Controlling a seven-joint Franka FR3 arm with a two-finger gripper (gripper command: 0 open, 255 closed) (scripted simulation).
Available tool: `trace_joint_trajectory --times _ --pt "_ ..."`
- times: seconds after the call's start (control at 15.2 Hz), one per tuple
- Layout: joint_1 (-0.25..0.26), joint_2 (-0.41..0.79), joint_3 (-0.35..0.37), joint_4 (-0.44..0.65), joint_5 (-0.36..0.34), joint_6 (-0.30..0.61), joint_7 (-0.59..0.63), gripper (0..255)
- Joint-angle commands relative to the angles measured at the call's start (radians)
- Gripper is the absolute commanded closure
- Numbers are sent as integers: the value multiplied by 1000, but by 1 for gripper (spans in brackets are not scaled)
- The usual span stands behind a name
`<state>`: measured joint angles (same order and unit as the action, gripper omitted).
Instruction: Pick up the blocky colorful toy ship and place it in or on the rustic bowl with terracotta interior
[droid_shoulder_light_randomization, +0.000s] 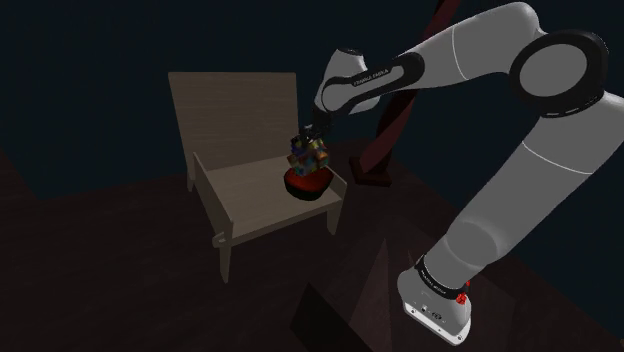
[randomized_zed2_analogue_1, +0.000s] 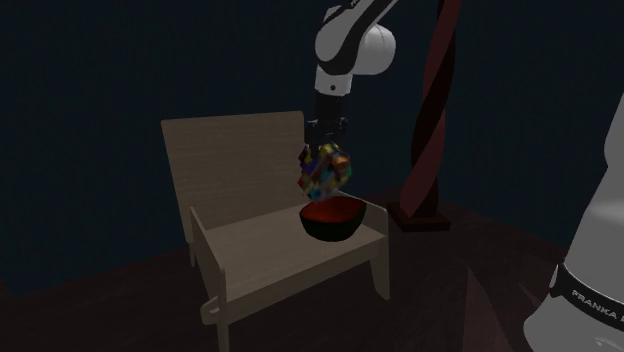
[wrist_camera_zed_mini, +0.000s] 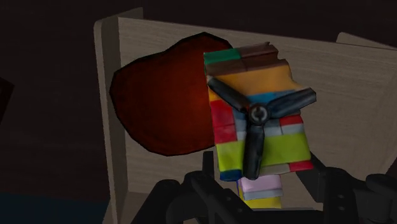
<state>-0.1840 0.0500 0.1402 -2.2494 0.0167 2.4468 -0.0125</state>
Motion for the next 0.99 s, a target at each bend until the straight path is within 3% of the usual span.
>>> trace_joint_trajectory --times 0.0,0.2,0.92 --pt "-26 -28 -21 -24 19 -3 -62 255" --pt "-72 -56 -64 -45 43 -14 -168 255" --pt "-70 45 -64 -91 41 133 -171 255"
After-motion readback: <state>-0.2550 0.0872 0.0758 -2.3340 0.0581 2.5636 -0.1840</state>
